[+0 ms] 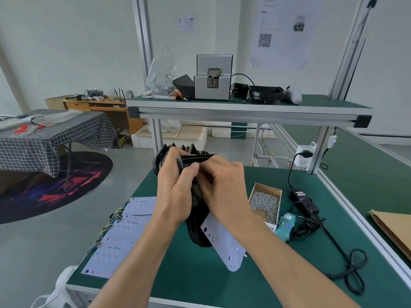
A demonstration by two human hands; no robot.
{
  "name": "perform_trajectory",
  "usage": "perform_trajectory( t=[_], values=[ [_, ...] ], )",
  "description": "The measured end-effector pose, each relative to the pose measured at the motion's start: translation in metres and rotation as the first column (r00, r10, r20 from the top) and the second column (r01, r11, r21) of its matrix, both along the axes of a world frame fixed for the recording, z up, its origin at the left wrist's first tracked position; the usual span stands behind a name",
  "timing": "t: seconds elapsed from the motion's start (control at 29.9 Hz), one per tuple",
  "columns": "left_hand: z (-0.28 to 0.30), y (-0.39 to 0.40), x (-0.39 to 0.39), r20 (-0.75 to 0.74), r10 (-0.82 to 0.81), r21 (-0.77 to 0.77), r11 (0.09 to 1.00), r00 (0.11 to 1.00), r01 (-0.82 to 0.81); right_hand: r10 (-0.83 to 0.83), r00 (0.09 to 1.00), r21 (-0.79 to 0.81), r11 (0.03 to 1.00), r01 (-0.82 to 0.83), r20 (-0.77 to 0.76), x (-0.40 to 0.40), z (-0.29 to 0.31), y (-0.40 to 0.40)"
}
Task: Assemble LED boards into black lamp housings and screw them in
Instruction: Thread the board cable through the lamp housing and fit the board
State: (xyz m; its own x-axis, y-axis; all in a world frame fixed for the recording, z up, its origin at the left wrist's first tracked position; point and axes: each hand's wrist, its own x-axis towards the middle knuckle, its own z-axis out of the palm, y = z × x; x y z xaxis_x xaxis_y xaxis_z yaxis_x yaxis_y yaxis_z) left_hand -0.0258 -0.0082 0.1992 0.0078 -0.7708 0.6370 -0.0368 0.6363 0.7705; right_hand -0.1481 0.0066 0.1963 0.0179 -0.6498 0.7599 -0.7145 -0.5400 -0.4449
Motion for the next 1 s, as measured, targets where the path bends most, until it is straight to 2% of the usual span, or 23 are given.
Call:
perform_trajectory(
  t=[0.1,0.23,0.33,0.44,0.5,0.6,0.7,0.77,0.84,0.9,1.0],
  values=[
    [0.001,-0.001,0.001,-0.01,-0.002,-0.007,1.0,1.0,0.002,0.046,0.997,-0.017,0.999,-0.047,-0.063,-0.003,0.001,-0.002],
    [-0.002,-0.002,0.002,-0.03,-0.014,0.022,1.0,0.999,0.014,0.174,0.981,0.055,0.984,-0.169,-0.084,-0.008,-0.001,0.0],
    [-0.005,-0.001,0.0,-0.031,-0.025,0.036,0.999,0.999,0.026,0.167,0.973,0.134,0.98,-0.146,-0.158,-0.01,-0.002,0.0],
    [-0.006,-0.001,-0.002,-0.014,-0.006,0.047,0.999,1.0,0.007,0.164,0.974,0.213,0.968,-0.129,-0.154,-0.011,-0.002,-0.003],
    [-0.004,-0.004,-0.004,-0.035,0.006,0.078,0.997,0.999,-0.003,0.147,0.977,0.162,0.979,-0.121,-0.156,-0.012,0.0,-0.002],
    [-0.001,-0.006,-0.004,-0.107,0.027,0.132,0.991,0.994,-0.013,0.179,0.983,0.01,0.984,-0.179,-0.034,-0.023,0.005,0.004],
    [-0.001,-0.006,0.002,-0.166,-0.02,0.123,0.992,0.986,0.041,0.172,0.981,0.017,0.985,-0.174,0.086,-0.054,0.01,0.012],
    [-0.001,-0.006,0.005,-0.145,-0.03,0.103,0.994,0.989,0.045,0.154,0.988,0.107,0.983,-0.153,-0.001,-0.076,0.008,0.017],
    [0.0,-0.008,0.005,-0.146,-0.05,0.108,0.992,0.988,0.066,0.244,0.958,0.238,0.949,-0.204,-0.149,-0.088,0.005,0.025],
    [0.003,-0.011,0.005,-0.177,-0.096,0.137,0.983,0.98,0.121,0.331,0.883,0.366,0.908,-0.202,-0.334,-0.088,0.003,0.032],
    [0.006,-0.016,0.008,-0.197,-0.161,0.187,0.962,0.967,0.198,0.303,0.747,0.347,0.932,-0.103,-0.592,-0.086,0.006,0.034]
  ],
)
